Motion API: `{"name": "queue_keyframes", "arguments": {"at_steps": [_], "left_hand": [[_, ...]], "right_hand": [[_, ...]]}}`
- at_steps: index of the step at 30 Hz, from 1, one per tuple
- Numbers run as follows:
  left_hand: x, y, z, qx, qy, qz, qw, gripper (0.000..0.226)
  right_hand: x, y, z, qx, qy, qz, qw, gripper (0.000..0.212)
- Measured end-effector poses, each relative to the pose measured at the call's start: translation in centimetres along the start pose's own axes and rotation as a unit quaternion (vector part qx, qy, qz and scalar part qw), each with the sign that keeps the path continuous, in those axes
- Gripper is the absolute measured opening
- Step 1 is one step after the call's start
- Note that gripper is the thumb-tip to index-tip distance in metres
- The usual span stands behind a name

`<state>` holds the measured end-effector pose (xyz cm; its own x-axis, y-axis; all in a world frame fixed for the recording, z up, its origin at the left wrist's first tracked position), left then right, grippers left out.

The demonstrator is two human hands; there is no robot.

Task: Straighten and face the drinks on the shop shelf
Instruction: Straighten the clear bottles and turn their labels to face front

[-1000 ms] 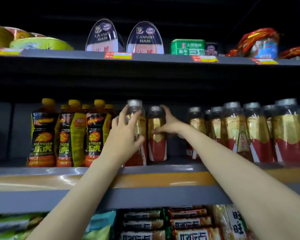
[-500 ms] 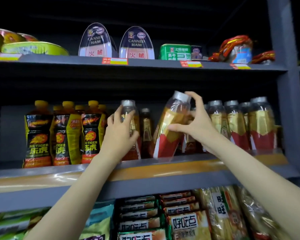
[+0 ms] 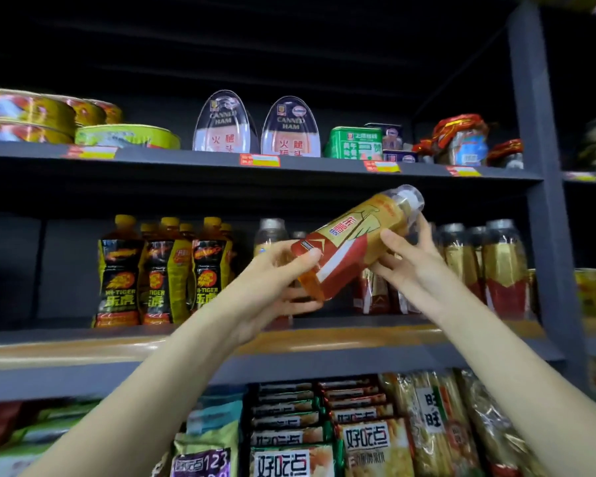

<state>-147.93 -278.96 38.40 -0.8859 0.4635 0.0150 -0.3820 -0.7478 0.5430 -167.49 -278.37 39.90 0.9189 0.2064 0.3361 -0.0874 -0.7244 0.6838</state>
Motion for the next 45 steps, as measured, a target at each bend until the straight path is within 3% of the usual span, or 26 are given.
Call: {"name": "queue_keyframes", "arguments": {"at_steps": [2, 4, 6, 8, 10, 11, 13, 15, 16, 18, 21, 23, 25, 28, 31, 33, 35, 38, 40, 43, 45], "left_hand": [[-0.8, -0.6, 1.3, 0.129, 0.125, 0.06, 0.982, 0.048], [-1.0, -1.2, 2.9, 0.24, 0.262, 0.068, 0.932, 0.063], [-0.8, -1.4, 3.7, 0.297, 0.35, 0.015, 0.888, 0.076], [-0.7, -1.7, 4.0, 0.303, 0.375, -0.016, 0.876, 0.084], [-1.4, -1.6, 3.5, 0.265, 0.341, 0.011, 0.902, 0.086], [-1.9, -1.5, 3.1, 0.217, 0.286, 0.032, 0.933, 0.083], [-2.3, -1.5, 2.0, 0.094, 0.078, 0.03, 0.992, 0.07], [-2.3, -1.2, 1.0, 0.025, -0.092, 0.025, 0.995, 0.056], [-2.5, -1.1, 1.0, 0.034, -0.106, 0.037, 0.993, 0.05], [-2.8, -1.5, 1.8, 0.124, 0.004, 0.074, 0.99, 0.047], [-2.0, -2.1, 4.0, 0.301, 0.31, 0.029, 0.902, 0.068], [-0.9, -2.5, 4.6, 0.343, 0.388, -0.034, 0.855, 0.076], [-0.6, -2.6, 4.5, 0.346, 0.41, -0.048, 0.843, 0.079], [-1.2, -2.3, 3.2, 0.287, 0.379, -0.029, 0.88, 0.077], [-1.5, -2.0, 1.7, 0.153, 0.201, -0.035, 0.967, 0.068], [-1.4, -1.9, 1.2, 0.143, 0.156, -0.026, 0.977, 0.059], [-1.6, -2.0, 1.4, 0.224, 0.251, 0.006, 0.942, 0.061], [-1.4, -2.1, 1.8, 0.347, 0.439, 0.016, 0.829, 0.065], [-1.2, -2.0, 1.5, 0.385, 0.517, 0.01, 0.764, 0.066], [-1.4, -1.3, 0.5, 0.366, 0.582, -0.026, 0.726, 0.065], [-2.0, -0.7, -0.1, 0.335, 0.6, -0.041, 0.725, 0.056]], "right_hand": [[0.4, -0.1, 0.8, 0.055, -0.001, 0.0, 0.998, 0.083], [0.9, -0.3, 1.9, 0.126, 0.032, 0.004, 0.991, 0.077], [1.3, -0.8, 2.8, 0.183, 0.053, 0.016, 0.982, 0.066], [1.7, -1.1, 3.0, 0.195, 0.07, 0.024, 0.978, 0.057], [2.1, -1.1, 2.6, 0.167, 0.075, 0.04, 0.982, 0.052], [2.3, -0.9, 2.4, 0.143, 0.07, 0.046, 0.986, 0.055], [2.6, -0.4, 1.8, 0.088, 0.045, 0.053, 0.994, 0.063], [2.8, -0.3, 1.4, 0.054, 0.001, 0.041, 0.998, 0.065], [2.8, -0.3, 1.3, 0.052, -0.021, 0.035, 0.998, 0.065], [2.7, -0.6, 1.4, 0.079, -0.037, 0.031, 0.996, 0.063], [3.1, -1.3, 2.3, 0.18, 0.033, 0.022, 0.983, 0.053], [3.3, -1.7, 3.0, 0.208, 0.067, 0.035, 0.975, 0.064], [3.3, -1.7, 3.2, 0.185, 0.101, 0.057, 0.976, 0.071], [2.9, -1.1, 2.5, 0.106, 0.091, 0.077, 0.987, 0.085], [2.9, -1.0, 1.5, 0.019, 0.021, 0.092, 0.995, 0.092], [3.0, -1.2, 1.2, -0.014, -0.011, 0.069, 0.997, 0.094], [2.9, -1.3, 0.9, 0.003, -0.013, 0.025, 1.0, 0.097], [2.9, -1.5, 1.1, 0.088, -0.017, -0.021, 0.996, 0.09], [2.6, -1.5, 1.7, 0.107, -0.011, -0.002, 0.994, 0.084], [2.0, -1.1, 1.6, 0.057, -0.049, 0.04, 0.996, 0.093], [2.2, -1.0, 0.5, -0.047, -0.217, 0.052, 0.974, 0.102]]}}
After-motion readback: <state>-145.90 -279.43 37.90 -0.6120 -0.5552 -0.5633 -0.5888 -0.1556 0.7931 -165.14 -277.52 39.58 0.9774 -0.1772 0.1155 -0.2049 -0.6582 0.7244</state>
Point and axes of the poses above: each hand's wrist, its own y-axis towards the middle knuckle, its own x-axis out of the palm, z = x × y, the point moved 4 cm from there along y, towards the middle knuckle, and after that the axes turned 4 degrees about -y, right-handed, at the moved point
